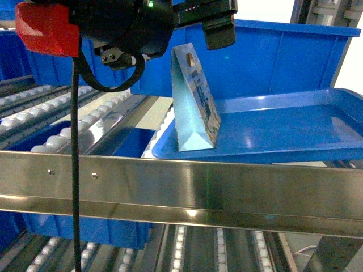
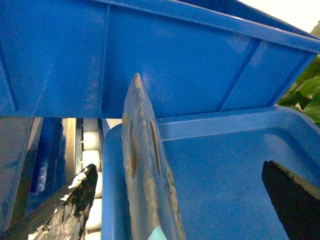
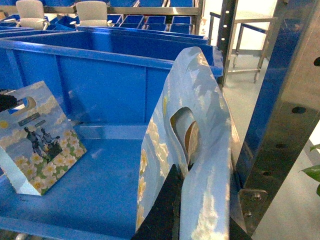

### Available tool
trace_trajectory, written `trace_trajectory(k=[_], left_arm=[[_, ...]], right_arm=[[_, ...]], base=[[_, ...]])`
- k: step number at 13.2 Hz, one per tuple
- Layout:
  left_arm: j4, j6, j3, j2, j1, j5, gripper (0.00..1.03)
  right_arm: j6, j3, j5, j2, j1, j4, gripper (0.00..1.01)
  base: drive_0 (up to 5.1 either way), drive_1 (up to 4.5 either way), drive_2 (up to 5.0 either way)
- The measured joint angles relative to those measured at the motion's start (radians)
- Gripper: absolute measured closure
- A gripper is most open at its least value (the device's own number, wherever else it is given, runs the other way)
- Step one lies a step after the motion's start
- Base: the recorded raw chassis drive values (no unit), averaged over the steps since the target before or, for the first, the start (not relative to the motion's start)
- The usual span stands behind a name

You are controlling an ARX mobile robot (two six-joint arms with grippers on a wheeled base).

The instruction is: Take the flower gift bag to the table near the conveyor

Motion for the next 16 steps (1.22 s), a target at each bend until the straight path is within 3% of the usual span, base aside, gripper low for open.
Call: trace_trajectory(k=[5,6,14,16], left_arm=[[-0.011,-0.003,0.015,0.035,-0.004,-0.016,0.05],[-0.011,-0.003,0.015,0.036,-0.004,-0.021,0.11],[-0.002,-0.006,0.015,0.051,-0.027,-0.079,0.99],[0.001,-0.004,0.014,0.051,-0.028,-0.089,1.01]], right_arm=[[0.000,0.000,0.000,0.000,0.000,0.000,0.99],[0.000,0.000,0.000,0.000,0.000,0.000,0.99],[0.000,0.000,0.000,0.000,0.000,0.000,0.99],[0.000,0.000,0.000,0.000,0.000,0.000,0.99]], base=[[0.0,0.00,0.0],[0.0,0.00,0.0],[0.0,0.00,0.0],[0.0,0.00,0.0]])
